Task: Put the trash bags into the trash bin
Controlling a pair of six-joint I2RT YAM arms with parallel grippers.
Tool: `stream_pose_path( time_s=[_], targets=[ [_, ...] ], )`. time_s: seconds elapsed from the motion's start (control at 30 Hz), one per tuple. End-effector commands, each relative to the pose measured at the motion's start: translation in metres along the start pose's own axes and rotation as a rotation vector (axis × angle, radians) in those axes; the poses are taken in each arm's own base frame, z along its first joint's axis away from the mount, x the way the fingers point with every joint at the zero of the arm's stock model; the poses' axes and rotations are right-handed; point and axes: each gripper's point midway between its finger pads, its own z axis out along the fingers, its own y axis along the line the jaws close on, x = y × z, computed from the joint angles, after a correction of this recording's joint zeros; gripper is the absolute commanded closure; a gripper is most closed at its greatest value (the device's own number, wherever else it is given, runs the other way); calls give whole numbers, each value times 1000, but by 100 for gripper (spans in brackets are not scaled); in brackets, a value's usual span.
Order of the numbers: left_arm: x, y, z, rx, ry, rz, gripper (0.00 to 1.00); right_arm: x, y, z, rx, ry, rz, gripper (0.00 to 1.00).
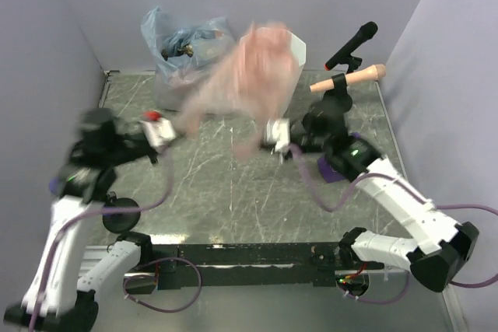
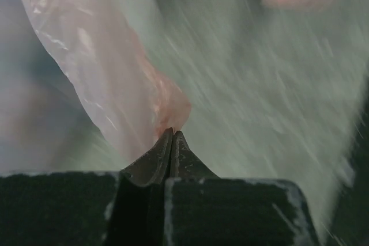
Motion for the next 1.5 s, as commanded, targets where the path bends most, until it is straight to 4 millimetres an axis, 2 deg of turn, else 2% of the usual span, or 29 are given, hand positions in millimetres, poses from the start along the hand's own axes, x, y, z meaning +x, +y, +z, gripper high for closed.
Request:
stream_pose_path(
  time_s=[0.0,0.13,0.2,0.27,0.33,0.37,0.43,0.47,0.53,0.6,0.67,0.77,0.83,0.87,0.9,0.93,1.0,1.03,1.07,1.1,1.13,1.17,1.2,1.23,1.27,1.3,1.33,1.37,1.47],
  targets=[
    [135,-99,-28,322,390,-85,99,83,137,-42,-259,188,226,100],
    [102,-87,-23,171,289,-237,99,54,122,-52,-179,158,238,100],
    [92,-80,-19,121,275,-352,99,40,94,-50,-89,142,225,100],
    [89,-60,-12,6,290,-483,100,15,49,-48,38,66,217,100],
    [78,-22,-8,-169,279,-554,99,-10,-11,-46,194,12,231,100],
    [72,1,-6,-250,270,-557,99,-12,-42,-42,265,14,252,100],
    [40,57,-7,-428,198,-524,99,-21,-103,-32,383,15,249,100],
    [22,90,-13,-544,157,-499,99,-15,-138,-20,439,43,260,100],
    [-41,145,-31,-698,20,-417,99,-45,-189,-11,491,-21,241,100],
    [-109,184,-52,-797,-135,-305,99,-125,-229,-20,531,-201,114,100],
    [-175,207,-78,-879,-312,-215,99,-191,-245,-28,572,-352,-26,100],
    [-275,201,-135,-938,-646,-61,99,-296,-225,-57,619,-615,-325,100],
    [-317,180,-166,-933,-826,59,99,-339,-201,-78,647,-721,-516,100],
    [-328,169,-169,-899,-864,124,99,-347,-192,-81,640,-730,-573,100],
    [-328,163,-165,-873,-838,168,99,-347,-186,-80,636,-724,-580,100],
    [-317,163,-157,-863,-781,175,99,-338,-184,-79,644,-709,-548,100],
    [-250,165,-114,-797,-584,93,99,-288,-181,-53,598,-596,-410,100],
    [-198,152,-82,-701,-426,73,99,-253,-174,-35,555,-513,-342,100],
    [-145,128,-53,-554,-254,153,99,-204,-159,-17,504,-414,-276,100],
    [-72,89,-28,-355,-58,185,99,-120,-128,14,414,-266,-153,100],
    [0,36,-16,-128,107,170,99,-60,-89,30,287,-139,-51,100],
    [53,-7,-19,51,227,197,99,0,-33,39,87,0,-7,100],
    [98,-55,-31,217,328,183,99,51,25,34,-98,131,64,100],
    [124,-81,-42,287,398,142,99,86,75,23,-241,206,134,100],
    [141,-97,-52,296,445,100,99,104,119,2,-361,258,193,100],
    [149,-108,-63,299,476,100,99,107,143,-12,-409,261,226,100],
    [153,-116,-72,306,492,120,99,103,157,-24,-404,248,239,100],
    [152,-120,-78,290,492,137,99,97,160,-29,-368,231,256,100],
    [138,-116,-81,184,438,124,99,67,147,-38,-262,162,255,100]
  ],
)
